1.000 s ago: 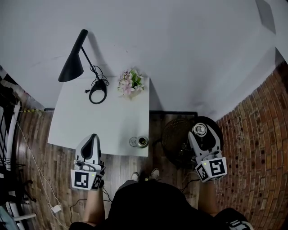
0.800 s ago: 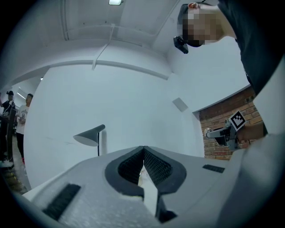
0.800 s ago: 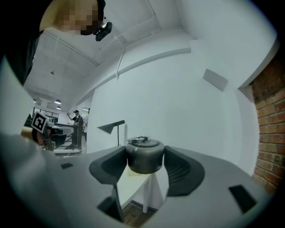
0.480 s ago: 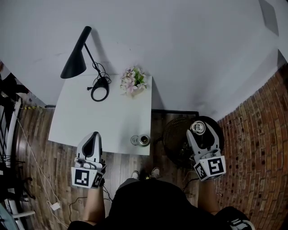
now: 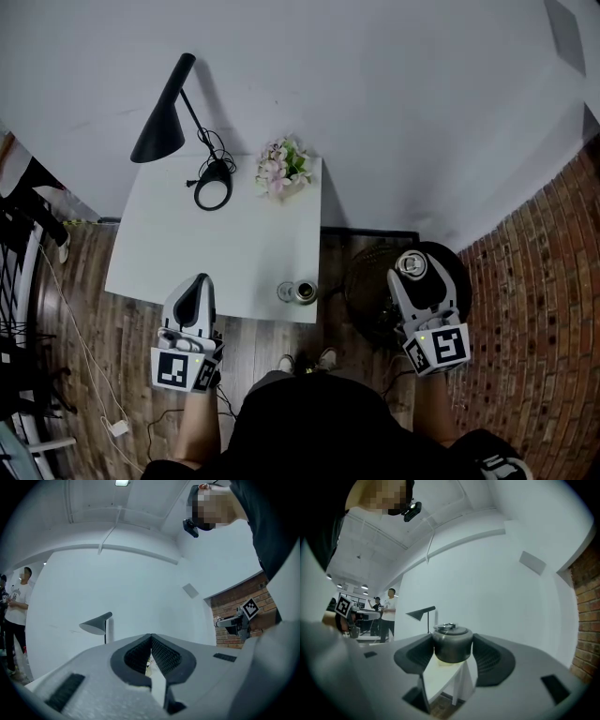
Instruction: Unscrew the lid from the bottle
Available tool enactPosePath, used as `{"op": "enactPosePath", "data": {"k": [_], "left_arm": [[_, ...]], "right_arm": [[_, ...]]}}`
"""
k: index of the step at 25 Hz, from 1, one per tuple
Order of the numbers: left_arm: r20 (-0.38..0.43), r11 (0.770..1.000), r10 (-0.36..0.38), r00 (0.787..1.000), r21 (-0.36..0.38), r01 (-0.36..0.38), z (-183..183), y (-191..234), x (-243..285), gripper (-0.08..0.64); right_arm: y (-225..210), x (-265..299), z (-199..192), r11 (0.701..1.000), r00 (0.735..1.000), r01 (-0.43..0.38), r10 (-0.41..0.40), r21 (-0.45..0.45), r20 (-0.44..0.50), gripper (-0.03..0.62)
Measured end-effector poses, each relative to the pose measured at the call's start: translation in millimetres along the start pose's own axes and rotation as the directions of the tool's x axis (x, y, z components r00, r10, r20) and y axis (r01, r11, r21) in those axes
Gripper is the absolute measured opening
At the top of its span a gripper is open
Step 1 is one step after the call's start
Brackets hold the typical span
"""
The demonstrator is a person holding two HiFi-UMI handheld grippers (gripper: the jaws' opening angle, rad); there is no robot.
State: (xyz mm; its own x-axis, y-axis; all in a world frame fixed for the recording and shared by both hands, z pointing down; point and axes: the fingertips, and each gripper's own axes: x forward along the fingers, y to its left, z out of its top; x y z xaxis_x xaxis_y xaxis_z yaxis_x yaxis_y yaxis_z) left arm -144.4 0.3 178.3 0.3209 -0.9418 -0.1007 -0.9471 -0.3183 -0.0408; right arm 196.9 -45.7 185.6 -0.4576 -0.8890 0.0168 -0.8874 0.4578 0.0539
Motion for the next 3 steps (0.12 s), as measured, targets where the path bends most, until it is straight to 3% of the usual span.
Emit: {"op": "enactPosePath", "data": {"k": [3], "left_arm": [[0.007,1.000,0.004,1.000,0.008,-0.004,-0.9,1.0,-0.3,0.023]], "right_arm": [[-0.5,2.0,-0.4,1.000,1.000,-0.006,0.006,-0.004,-0.002,0.262]]}}
